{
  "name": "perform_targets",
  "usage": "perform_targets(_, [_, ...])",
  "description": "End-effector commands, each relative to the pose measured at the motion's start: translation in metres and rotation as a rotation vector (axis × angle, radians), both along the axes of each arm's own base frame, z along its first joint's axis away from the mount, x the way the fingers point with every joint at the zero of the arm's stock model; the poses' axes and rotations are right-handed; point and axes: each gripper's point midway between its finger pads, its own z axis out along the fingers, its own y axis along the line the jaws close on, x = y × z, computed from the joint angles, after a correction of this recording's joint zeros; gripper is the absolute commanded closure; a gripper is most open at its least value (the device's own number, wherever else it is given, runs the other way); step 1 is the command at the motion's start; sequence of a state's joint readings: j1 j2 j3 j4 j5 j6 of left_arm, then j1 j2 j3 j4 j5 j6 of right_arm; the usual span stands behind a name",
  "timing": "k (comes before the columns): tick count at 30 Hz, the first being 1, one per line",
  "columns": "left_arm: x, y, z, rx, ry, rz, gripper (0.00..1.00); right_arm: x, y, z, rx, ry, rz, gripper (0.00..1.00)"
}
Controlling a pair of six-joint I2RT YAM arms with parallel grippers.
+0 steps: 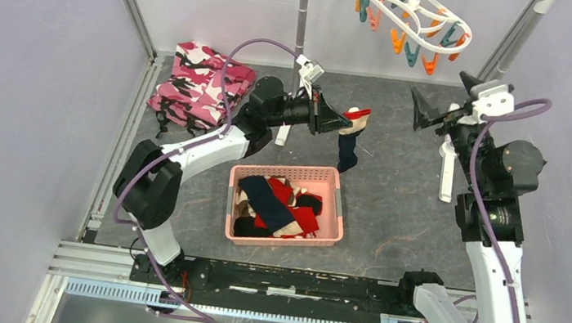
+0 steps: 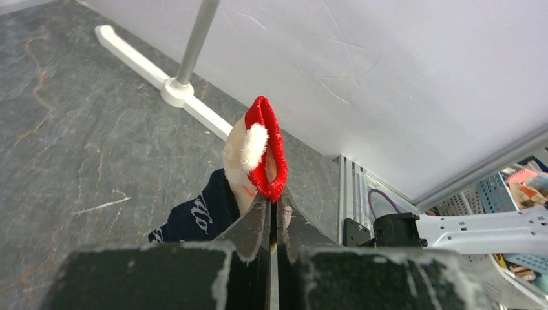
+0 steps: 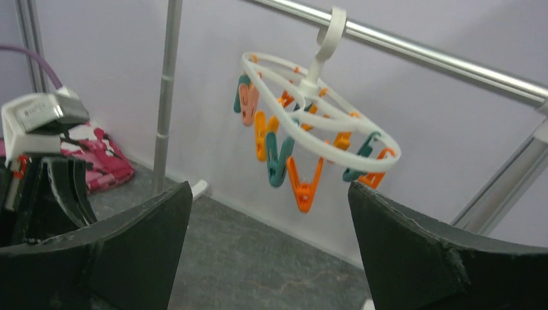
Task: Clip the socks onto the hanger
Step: Adjust the hanger on the clothesline.
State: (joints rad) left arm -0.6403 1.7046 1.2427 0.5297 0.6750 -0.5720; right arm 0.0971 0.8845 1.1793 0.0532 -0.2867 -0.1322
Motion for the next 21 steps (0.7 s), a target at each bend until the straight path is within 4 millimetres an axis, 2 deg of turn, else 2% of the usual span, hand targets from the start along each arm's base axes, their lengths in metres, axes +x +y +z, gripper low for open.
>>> perform_targets(1, [-0.012,-0.006,0.042,-0.099,-0.190,-0.122,0.98,-0.006,-0.003,-0.015,-0.059,-0.027,-0.019,0.02])
perform_targets(5, [-0.013,-0.012,0.046,-0.097,-0.254,-0.170,0.98,0.005,-0.005,-0.032,-0.077,0.045,-0.037,0.02])
perform_targets(8, [-0.010,-0.012,0.047,-0.083,-0.276,-0.154,0.98,0.007,-0.020,-0.039,-0.010,0.031,-0.116,0.02])
perform_targets(10, [-0.006,-0.010,0.046,-0.070,-0.290,-0.123,0.98,0.008,-0.030,-0.035,0.062,0.028,-0.165,0.02])
perform_targets(12, [-0.001,-0.008,0.043,-0.051,-0.290,-0.092,0.98,0.015,-0.030,-0.025,0.101,0.053,-0.164,0.03])
perform_targets(14, [0.002,-0.007,0.043,-0.044,-0.282,-0.070,0.98,0.029,-0.029,-0.011,0.130,0.101,-0.166,0.07])
perform_targets(15, [0.002,-0.007,0.044,-0.044,-0.279,-0.067,0.98,0.038,-0.029,-0.012,0.135,0.161,-0.172,0.10])
perform_targets(16, [0.001,-0.006,0.045,-0.048,-0.275,-0.065,0.98,0.043,-0.027,-0.005,0.138,0.180,-0.168,0.13])
perform_targets(18, [0.000,-0.005,0.044,-0.049,-0.266,-0.061,0.98,0.054,-0.027,-0.003,0.156,0.228,-0.173,0.16])
perform_targets(21, [-0.001,-0.002,0.042,-0.044,-0.263,-0.049,0.98,0.059,-0.027,0.001,0.178,0.250,-0.177,0.17])
